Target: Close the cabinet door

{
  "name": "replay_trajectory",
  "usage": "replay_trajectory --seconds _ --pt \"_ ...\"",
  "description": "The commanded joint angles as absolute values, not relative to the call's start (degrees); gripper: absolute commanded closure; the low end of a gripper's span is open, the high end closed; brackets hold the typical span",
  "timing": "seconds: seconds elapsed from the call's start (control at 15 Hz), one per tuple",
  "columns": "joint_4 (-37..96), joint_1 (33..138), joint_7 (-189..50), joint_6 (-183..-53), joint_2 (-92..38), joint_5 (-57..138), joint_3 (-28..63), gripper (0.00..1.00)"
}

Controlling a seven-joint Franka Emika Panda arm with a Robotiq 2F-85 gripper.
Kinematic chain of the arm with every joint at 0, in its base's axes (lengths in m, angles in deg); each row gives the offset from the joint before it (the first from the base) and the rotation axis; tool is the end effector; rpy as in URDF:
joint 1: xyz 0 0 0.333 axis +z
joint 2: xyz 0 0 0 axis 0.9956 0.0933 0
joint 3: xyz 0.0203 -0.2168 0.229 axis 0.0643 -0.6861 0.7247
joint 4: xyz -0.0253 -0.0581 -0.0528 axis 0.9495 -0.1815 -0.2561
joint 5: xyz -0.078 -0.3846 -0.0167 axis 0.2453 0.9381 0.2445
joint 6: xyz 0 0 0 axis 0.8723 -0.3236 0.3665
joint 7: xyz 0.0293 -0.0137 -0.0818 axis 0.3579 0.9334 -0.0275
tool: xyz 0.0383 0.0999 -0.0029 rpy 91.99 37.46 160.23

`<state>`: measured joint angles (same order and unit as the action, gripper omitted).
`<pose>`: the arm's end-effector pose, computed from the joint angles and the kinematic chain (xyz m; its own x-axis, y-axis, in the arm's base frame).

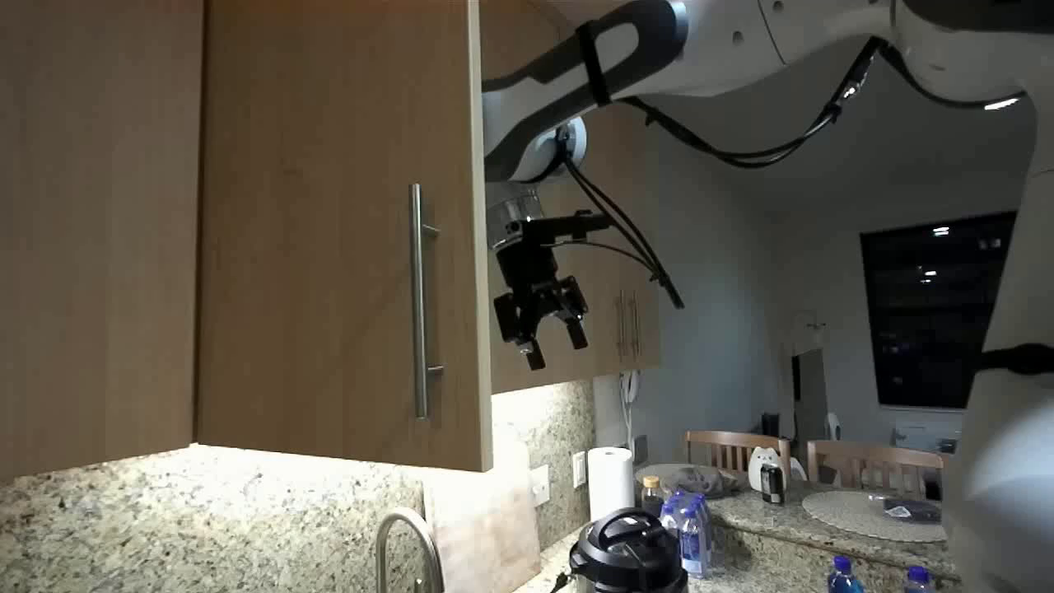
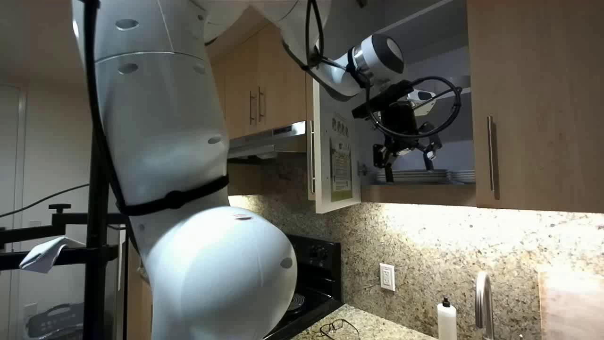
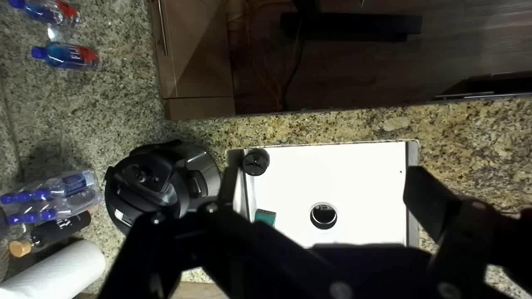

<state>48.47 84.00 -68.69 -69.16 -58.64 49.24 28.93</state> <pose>0.4550 0.0346 0.5782 0.9871 -0.0032 -0.1599 0.0372 -0.9678 0.2490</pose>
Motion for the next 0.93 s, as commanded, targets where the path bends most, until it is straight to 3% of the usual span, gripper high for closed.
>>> replay_trajectory --seconds 0.0,0.87 --pt "48.3 85.2 -68.4 -69.0 -58.5 49.5 27.9 0.0" --pt "51.8 85.7 -68.1 -70.2 -61.7 48.9 27.0 0.0"
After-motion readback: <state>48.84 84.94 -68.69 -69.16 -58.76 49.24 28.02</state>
